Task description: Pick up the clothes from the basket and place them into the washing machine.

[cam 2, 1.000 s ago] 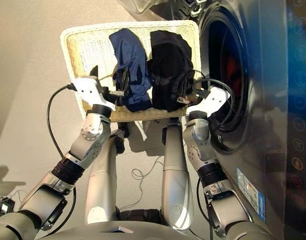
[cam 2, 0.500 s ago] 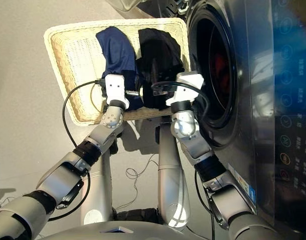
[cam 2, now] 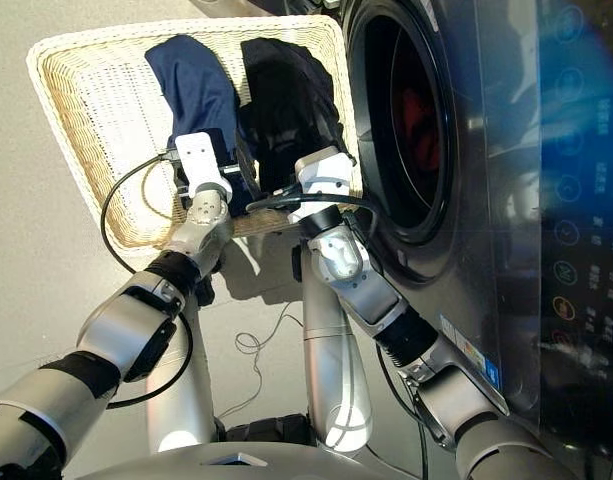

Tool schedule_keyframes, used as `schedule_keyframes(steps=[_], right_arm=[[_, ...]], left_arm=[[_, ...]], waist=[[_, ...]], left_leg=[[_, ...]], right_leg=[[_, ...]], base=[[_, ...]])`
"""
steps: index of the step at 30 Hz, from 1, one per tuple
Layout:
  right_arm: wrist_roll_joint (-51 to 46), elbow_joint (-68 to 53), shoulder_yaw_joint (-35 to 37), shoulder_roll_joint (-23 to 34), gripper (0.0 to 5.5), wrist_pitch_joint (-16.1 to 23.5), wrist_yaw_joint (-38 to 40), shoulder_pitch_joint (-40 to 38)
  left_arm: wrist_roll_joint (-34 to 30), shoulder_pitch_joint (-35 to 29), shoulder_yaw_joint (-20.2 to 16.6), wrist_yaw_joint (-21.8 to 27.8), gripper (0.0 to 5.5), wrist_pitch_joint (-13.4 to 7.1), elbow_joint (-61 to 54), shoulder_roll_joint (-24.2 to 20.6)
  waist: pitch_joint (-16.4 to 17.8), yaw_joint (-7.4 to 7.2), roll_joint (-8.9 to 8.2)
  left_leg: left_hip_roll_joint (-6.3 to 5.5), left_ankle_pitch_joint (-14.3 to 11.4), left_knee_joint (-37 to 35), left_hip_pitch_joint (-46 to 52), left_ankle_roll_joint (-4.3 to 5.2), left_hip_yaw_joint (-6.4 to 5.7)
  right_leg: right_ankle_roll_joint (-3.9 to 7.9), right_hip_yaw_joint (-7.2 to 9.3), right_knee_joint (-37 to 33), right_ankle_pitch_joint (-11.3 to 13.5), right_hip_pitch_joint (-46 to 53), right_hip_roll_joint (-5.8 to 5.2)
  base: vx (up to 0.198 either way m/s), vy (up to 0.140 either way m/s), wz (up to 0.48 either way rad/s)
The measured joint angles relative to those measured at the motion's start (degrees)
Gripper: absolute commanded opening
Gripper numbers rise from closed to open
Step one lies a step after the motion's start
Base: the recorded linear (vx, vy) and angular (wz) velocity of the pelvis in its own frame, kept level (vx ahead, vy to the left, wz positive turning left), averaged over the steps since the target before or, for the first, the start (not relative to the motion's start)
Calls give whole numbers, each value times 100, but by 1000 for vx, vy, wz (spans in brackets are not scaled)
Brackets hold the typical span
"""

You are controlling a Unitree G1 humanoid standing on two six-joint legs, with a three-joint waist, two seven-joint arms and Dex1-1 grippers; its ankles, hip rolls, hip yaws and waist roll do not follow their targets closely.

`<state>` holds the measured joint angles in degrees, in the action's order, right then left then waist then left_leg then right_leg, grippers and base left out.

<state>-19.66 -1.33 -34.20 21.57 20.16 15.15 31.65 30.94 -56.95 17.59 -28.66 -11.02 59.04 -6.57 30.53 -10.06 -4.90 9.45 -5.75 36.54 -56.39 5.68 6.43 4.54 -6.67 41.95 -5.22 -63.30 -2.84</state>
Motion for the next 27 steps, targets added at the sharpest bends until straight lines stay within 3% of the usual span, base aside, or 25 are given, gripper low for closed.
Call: schedule_keyframes(steps=[9,10,11,12,27], right_arm=[[-105,-155,16,14,550,1,-32,-61],[-106,-155,18,16,550,1,-32,-73],[-107,-155,17,18,550,1,-33,-85],[-107,-155,17,20,550,1,-34,-95],[-100,-112,198,54,550,7,32,-352]], left_arm=[[-3,-114,-51,-230,550,1,135,-14],[-5,-121,-53,-234,239,7,144,-18],[-5,-123,-53,-232,56,7,144,-20],[-5,-129,-63,-232,0,9,145,-30],[-83,96,56,-255,0,-4,-223,-86]], waist=[[0,-85,-14],[0,-85,-14],[0,-85,-14],[0,-86,-14],[0,-77,-15]], left_leg=[[33,-61,94,-39,2,25],[36,-61,96,-40,2,25],[39,-61,96,-42,3,25],[41,-61,92,-43,2,24],[33,-48,37,22,16,29]], right_leg=[[-17,-26,-16,22,-13,28],[2,-26,-16,10,-13,28],[3,-25,-16,9,-13,31],[13,-25,-16,3,-13,32],[-30,-22,-40,35,42,25]], base=[[0,0,0],[0,0,0],[0,0,0],[0,0,0],[0,0,0]])
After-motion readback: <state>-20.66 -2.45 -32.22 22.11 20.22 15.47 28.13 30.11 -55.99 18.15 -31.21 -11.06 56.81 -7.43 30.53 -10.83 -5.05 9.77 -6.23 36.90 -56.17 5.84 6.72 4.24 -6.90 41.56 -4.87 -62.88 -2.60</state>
